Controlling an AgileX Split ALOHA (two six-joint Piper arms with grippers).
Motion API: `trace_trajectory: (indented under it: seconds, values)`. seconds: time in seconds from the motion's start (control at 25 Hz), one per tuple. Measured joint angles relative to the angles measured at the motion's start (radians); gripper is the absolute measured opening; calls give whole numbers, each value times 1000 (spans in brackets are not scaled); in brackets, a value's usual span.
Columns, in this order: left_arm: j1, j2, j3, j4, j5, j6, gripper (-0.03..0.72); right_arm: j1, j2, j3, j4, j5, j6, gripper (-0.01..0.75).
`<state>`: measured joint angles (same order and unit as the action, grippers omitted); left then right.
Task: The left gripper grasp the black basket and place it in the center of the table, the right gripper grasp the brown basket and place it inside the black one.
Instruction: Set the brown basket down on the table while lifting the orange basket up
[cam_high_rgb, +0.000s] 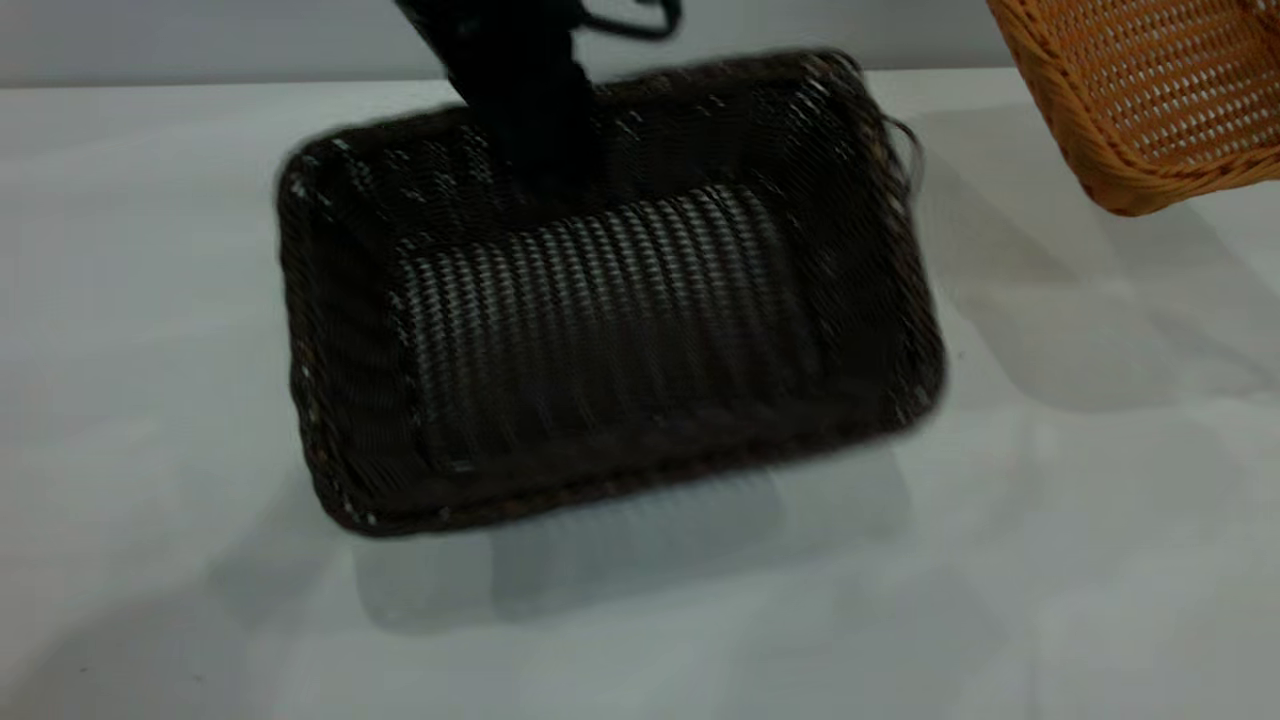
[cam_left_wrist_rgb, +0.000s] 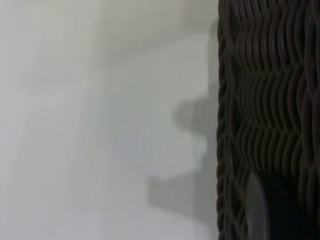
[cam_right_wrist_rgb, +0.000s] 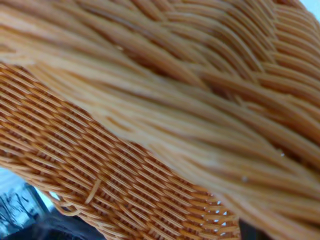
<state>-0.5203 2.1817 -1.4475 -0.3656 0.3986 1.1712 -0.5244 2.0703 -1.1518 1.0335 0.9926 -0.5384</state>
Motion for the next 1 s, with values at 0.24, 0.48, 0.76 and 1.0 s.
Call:
trace_trajectory:
  seconds: [0.24,0.48,0.76,1.0]
  values:
    - [-15,84,0,-199,27,367,78,0,0,-37,-57,42,29,94]
    - [-15,93,0,-240,21,445,85,0,-4,-38,-88,62,43,94]
    - [-14,93,-3,-260,-44,406,337,0,-59,-38,-133,99,66,94]
    - [9,74,-3,-288,-217,217,530,20,-141,-38,-244,138,122,94]
